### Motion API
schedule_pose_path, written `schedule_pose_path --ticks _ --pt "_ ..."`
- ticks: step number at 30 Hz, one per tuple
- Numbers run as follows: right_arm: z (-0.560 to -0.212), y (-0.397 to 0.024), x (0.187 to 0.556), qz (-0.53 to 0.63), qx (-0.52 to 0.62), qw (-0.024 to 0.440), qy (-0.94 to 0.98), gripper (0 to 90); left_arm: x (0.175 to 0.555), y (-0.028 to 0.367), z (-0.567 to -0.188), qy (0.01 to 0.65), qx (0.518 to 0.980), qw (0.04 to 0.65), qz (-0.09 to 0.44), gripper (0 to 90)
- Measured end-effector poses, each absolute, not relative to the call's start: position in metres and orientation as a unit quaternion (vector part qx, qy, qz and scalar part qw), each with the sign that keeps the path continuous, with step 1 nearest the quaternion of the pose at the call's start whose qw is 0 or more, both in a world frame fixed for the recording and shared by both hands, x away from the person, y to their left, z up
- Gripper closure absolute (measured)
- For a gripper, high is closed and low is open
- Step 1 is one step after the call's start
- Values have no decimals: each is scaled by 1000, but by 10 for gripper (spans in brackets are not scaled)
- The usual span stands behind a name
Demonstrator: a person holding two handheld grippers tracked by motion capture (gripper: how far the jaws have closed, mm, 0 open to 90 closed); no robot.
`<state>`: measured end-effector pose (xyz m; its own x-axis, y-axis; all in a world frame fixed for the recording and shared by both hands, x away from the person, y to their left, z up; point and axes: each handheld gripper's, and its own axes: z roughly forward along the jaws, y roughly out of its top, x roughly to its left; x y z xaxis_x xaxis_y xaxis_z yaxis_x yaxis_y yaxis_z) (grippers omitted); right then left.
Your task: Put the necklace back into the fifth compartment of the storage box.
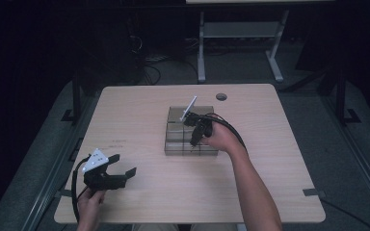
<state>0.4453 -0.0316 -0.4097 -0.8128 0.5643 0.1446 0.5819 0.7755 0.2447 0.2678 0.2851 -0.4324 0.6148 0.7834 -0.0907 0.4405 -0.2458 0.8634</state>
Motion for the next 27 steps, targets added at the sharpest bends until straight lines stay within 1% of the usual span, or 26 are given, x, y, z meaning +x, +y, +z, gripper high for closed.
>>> schedule_pose_path --ticks 16,21,27 --pt "-420 -29 450 -139 -309 43 -940 855 269 284 -433 397 768 468 182 143" --pt "-422 -29 452 -141 -310 45 -939 804 270 282 -434 399 769 465 181 143" --pt "-418 -31 450 -147 -307 42 -939 778 271 284 -434 403 764 470 181 143"
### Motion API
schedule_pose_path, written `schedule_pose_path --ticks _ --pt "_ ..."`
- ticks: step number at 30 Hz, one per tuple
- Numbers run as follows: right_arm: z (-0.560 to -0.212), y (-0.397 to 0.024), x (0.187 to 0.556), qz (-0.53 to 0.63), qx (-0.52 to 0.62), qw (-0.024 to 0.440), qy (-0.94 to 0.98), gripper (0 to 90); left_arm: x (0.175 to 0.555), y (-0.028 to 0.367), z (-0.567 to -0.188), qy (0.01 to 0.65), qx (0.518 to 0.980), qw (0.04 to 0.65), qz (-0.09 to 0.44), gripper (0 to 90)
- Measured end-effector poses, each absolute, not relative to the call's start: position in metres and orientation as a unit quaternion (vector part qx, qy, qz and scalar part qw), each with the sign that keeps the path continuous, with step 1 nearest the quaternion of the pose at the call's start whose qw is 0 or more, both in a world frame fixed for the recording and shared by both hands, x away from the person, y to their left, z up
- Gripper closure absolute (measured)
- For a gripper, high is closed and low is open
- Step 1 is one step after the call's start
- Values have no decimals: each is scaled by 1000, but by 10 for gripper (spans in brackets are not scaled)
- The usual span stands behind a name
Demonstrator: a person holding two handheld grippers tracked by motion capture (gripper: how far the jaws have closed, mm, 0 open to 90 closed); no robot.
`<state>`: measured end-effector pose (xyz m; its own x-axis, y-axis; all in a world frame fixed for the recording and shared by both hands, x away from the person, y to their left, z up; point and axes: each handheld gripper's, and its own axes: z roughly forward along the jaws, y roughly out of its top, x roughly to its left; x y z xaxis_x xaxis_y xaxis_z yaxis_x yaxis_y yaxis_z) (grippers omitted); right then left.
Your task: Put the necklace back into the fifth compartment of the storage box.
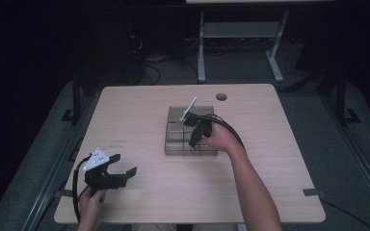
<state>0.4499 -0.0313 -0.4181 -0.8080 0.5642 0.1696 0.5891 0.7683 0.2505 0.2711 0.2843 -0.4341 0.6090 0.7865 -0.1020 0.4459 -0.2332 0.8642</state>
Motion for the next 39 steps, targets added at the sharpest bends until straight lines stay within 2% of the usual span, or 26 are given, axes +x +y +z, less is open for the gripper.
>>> schedule_pose_path --ticks 14,39 --pt "-400 -41 441 -170 -305 30 -937 705 271 282 -434 400 767 467 180 143" --pt "-392 -51 438 -183 -317 25 -930 574 268 286 -434 403 765 470 179 143"
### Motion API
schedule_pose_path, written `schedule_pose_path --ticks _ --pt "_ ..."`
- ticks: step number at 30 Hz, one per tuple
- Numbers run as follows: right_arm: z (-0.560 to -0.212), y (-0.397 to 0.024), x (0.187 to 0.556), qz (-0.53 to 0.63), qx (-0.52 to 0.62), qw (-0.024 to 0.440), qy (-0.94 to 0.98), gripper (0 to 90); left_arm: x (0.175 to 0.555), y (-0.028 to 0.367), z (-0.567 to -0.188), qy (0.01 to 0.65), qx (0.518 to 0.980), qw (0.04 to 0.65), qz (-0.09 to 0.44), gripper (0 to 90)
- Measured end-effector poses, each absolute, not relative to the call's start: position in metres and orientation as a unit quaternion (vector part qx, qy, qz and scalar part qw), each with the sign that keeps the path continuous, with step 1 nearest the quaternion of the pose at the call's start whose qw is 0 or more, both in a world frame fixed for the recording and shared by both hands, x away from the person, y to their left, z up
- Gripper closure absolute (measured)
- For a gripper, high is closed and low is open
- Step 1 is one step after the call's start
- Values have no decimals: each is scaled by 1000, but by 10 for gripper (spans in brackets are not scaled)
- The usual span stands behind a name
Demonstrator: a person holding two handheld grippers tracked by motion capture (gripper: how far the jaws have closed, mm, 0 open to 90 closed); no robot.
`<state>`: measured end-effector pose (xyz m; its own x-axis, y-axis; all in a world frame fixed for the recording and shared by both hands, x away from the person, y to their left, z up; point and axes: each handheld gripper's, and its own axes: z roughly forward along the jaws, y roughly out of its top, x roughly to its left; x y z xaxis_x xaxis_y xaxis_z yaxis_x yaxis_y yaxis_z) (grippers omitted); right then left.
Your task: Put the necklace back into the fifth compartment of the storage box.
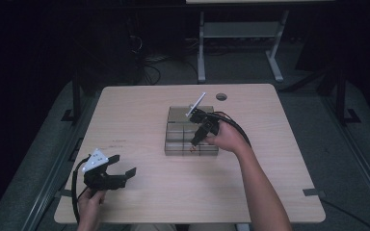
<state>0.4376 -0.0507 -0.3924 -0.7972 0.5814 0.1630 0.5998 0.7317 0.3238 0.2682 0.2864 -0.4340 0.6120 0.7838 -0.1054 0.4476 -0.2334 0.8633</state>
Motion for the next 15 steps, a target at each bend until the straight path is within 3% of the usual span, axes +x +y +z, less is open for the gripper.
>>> schedule_pose_path --ticks 15 --pt "-378 -65 430 -196 -320 11 -927 523 268 286 -434 404 765 469 179 143"
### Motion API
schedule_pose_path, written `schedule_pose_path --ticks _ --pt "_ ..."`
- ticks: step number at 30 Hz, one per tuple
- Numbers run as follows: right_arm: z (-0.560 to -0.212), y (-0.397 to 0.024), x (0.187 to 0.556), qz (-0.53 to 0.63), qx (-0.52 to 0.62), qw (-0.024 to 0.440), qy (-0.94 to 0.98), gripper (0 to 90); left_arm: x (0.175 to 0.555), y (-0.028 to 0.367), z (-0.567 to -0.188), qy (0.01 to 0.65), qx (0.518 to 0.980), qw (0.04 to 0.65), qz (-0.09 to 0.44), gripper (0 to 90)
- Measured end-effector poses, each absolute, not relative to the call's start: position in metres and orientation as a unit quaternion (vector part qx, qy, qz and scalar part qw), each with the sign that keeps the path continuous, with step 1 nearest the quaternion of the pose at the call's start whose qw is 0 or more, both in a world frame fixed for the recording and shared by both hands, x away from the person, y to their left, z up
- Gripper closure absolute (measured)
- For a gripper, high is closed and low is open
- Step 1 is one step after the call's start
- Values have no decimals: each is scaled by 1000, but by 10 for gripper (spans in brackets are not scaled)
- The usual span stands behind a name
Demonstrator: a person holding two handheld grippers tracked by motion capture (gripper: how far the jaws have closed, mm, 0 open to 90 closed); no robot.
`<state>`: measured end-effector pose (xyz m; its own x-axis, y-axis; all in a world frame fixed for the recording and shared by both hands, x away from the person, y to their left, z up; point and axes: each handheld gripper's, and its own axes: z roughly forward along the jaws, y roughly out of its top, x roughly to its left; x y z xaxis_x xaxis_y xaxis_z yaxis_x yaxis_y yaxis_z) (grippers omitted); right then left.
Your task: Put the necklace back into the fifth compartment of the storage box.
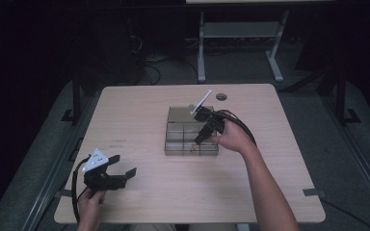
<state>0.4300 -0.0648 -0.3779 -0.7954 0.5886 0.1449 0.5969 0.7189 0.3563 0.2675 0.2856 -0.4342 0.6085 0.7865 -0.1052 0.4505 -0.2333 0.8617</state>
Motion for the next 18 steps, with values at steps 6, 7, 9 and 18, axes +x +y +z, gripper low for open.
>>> schedule_pose_path --ticks 6,7,9,18 --pt "-373 -71 425 -198 -318 7 -927 498 267 286 -434 403 765 469 180 143" --pt "-373 -72 423 -198 -317 8 -928 494 267 286 -434 402 765 468 181 143" --pt "-372 -74 421 -196 -316 6 -928 485 267 286 -434 403 765 469 180 143" --pt "-367 -87 411 -204 -317 4 -926 470 266 286 -434 403 765 468 181 143"
